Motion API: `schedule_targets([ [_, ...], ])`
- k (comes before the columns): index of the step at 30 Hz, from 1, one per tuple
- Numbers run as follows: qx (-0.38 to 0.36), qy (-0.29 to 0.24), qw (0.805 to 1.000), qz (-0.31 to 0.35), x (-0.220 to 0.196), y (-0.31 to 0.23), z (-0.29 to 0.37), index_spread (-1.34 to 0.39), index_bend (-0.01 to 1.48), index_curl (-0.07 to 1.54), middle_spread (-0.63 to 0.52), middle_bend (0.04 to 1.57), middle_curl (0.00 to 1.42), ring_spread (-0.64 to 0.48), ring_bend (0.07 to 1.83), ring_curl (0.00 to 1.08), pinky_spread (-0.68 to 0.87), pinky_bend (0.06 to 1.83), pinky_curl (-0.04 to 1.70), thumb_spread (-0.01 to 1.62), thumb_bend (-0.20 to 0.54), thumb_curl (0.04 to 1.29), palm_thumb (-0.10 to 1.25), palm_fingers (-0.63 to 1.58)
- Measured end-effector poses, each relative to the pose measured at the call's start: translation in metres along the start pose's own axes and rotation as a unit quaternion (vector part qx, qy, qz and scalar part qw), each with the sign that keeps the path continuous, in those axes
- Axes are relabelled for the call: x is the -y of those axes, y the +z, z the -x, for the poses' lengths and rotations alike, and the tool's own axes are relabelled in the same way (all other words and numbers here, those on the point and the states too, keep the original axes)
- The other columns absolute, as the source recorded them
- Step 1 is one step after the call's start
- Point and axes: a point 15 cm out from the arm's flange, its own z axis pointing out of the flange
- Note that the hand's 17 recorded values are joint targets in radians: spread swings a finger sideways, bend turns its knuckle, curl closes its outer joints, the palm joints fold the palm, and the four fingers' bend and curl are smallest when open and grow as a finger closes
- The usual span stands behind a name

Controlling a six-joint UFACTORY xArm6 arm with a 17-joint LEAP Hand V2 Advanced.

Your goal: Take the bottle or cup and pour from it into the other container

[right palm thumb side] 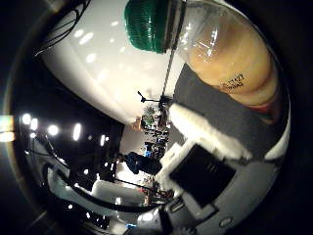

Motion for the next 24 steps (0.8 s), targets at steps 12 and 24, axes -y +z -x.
schedule_targets([
  [12, 0.013, -0.018, 0.999, 0.035, 0.002, 0.024, 0.013, -0.35, 0.66, 0.74, -0.18, 1.01, 0.73, -0.19, 1.23, 0.49, -0.34, 1.34, 0.23, 0.84, -0.014, 0.53, 0.96, 1.24],
  [24, 0.01, -0.057, 0.997, 0.047, 0.018, 0.035, 0.054, -0.28, 1.03, 0.97, -0.18, 1.25, 0.89, -0.22, 1.39, 0.67, -0.19, 1.57, 0.47, 0.75, -0.004, 0.71, 1.18, 1.06],
])
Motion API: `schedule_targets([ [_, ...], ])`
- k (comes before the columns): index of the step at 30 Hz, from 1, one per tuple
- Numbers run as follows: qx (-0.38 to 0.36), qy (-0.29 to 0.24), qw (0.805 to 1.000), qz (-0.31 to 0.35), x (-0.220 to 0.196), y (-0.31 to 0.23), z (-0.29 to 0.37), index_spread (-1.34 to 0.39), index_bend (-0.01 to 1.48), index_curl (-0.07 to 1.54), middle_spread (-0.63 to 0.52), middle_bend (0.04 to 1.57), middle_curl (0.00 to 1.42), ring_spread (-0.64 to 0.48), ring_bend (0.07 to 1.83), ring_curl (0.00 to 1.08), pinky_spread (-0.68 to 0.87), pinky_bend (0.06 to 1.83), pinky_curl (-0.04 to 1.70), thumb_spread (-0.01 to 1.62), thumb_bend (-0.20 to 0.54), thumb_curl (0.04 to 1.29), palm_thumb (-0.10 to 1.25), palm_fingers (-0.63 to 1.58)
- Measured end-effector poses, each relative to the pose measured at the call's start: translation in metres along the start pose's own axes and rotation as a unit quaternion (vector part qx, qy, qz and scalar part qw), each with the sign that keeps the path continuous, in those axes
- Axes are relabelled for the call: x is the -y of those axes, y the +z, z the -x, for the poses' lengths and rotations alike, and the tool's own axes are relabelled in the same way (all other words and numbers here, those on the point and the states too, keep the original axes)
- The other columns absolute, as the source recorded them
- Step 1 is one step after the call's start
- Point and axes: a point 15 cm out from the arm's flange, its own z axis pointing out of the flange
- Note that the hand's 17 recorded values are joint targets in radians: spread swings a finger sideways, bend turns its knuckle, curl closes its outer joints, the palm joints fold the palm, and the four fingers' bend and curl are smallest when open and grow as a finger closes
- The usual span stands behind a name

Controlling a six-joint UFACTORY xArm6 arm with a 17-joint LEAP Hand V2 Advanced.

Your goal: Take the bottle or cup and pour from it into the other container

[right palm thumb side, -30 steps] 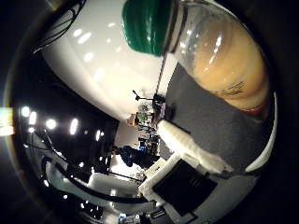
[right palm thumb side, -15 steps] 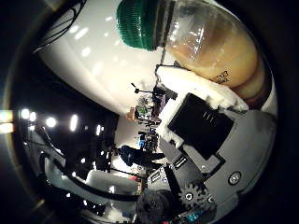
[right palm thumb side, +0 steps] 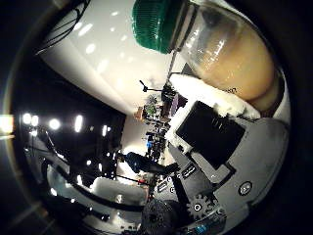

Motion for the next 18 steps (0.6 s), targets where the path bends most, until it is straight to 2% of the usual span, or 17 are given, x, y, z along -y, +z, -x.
schedule_targets([
  [9, -0.027, -0.071, 0.996, 0.037, 0.029, 0.03, 0.079, -0.26, 1.08, 0.99, -0.16, 1.3, 0.91, -0.24, 1.36, 0.75, -0.19, 1.52, 0.58, 0.54, -0.014, 0.84, 1.19, 1.05],
  [18, -0.103, -0.118, 0.985, 0.07, 0.056, 0.064, 0.17, -0.25, 1.09, 0.99, -0.16, 1.31, 0.91, -0.24, 1.36, 0.81, -0.19, 1.47, 0.68, 0.42, -0.016, 0.92, 1.18, 1.06],
])
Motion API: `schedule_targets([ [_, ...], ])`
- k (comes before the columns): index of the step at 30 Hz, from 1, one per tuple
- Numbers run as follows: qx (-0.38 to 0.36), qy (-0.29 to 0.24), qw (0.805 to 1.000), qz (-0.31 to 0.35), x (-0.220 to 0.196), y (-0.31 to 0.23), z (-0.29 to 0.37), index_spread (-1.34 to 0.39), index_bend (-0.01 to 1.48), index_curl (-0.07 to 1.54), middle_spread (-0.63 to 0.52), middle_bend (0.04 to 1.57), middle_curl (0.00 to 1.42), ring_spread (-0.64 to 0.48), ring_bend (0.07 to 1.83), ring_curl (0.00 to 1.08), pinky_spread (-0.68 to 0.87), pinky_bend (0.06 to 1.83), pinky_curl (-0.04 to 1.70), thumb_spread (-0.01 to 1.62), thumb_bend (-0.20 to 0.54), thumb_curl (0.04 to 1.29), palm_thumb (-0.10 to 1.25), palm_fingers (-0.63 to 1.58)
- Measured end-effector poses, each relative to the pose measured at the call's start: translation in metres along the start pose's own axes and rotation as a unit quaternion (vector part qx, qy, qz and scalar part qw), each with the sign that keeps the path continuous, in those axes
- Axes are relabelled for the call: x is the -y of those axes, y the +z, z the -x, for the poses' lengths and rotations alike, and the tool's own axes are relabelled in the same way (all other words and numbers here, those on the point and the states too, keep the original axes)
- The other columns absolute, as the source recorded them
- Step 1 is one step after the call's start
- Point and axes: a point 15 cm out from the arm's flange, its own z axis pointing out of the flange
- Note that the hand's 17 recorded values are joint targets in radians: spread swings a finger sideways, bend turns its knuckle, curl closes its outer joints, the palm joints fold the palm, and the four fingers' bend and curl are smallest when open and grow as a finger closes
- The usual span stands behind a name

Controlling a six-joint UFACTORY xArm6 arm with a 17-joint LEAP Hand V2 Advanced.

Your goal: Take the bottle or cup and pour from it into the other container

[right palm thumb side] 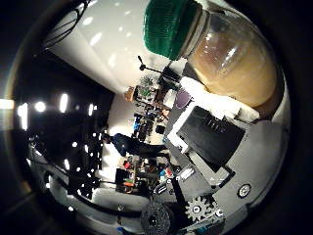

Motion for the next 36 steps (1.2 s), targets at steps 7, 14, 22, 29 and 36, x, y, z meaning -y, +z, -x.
schedule_targets([
  [7, -0.059, -0.004, 0.997, 0.041, 0.018, 0.014, 0.058, -0.24, 1.1, 0.99, -0.16, 1.32, 0.91, -0.24, 1.34, 0.84, -0.19, 1.42, 0.75, 0.38, -0.016, 0.96, 1.17, 1.07],
  [14, -0.137, -0.027, 0.984, 0.11, 0.023, 0.053, 0.111, -0.24, 1.11, 0.99, -0.16, 1.32, 0.91, -0.24, 1.34, 0.85, -0.2, 1.37, 0.82, 0.37, -0.017, 0.98, 1.17, 1.07],
  [22, -0.212, -0.048, 0.964, 0.154, 0.038, 0.088, 0.16, -0.24, 1.11, 0.98, -0.16, 1.31, 0.91, -0.24, 1.34, 0.86, -0.21, 1.33, 0.88, 0.36, -0.017, 0.99, 1.16, 1.08],
  [29, -0.298, -0.06, 0.936, 0.175, 0.069, 0.099, 0.181, -0.24, 1.11, 0.98, -0.16, 1.31, 0.91, -0.25, 1.33, 0.87, -0.22, 1.3, 0.92, 0.34, -0.017, 1.0, 1.16, 1.08],
  [36, -0.37, -0.065, 0.898, 0.227, 0.088, 0.108, 0.188, -0.24, 1.11, 0.97, -0.16, 1.31, 0.91, -0.25, 1.33, 0.87, -0.22, 1.28, 0.94, 0.33, -0.017, 1.0, 1.15, 1.08],
])
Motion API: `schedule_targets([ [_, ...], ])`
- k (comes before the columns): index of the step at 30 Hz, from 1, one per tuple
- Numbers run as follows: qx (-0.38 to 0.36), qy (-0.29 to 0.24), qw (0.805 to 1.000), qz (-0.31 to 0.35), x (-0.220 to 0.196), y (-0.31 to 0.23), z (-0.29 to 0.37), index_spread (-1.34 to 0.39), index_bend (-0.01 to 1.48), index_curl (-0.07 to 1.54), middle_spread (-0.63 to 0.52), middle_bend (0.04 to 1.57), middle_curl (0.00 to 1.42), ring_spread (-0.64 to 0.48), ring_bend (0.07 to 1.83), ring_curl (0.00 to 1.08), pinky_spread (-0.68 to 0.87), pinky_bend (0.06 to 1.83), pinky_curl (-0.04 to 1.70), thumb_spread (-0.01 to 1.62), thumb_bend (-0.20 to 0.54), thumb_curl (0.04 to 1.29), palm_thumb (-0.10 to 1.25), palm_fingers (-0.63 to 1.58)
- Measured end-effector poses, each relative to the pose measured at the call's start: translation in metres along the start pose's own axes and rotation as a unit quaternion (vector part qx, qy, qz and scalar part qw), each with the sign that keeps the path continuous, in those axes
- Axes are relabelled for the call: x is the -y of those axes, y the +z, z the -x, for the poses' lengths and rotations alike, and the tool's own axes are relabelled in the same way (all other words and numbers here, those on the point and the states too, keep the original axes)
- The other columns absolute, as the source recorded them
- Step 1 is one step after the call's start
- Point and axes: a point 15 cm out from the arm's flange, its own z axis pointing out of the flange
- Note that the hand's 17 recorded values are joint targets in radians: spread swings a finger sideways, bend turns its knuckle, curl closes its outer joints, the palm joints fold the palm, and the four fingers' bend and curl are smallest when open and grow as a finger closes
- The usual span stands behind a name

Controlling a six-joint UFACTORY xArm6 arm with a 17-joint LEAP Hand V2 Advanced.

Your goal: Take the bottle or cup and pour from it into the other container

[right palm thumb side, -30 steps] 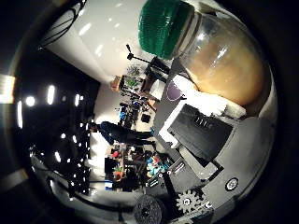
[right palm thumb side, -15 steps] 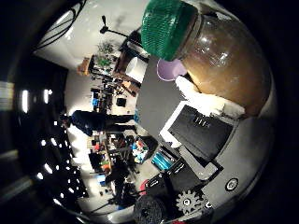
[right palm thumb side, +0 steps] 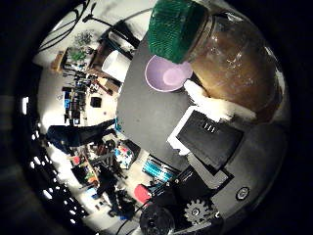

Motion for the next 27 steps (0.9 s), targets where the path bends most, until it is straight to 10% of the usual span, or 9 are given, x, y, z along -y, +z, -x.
schedule_targets([
  [27, -0.231, -0.061, 0.969, 0.059, 0.041, 0.056, 0.056, -0.24, 1.1, 0.97, -0.16, 1.31, 0.91, -0.25, 1.31, 0.88, -0.23, 1.24, 0.98, 0.3, -0.018, 1.0, 1.13, 1.09],
])
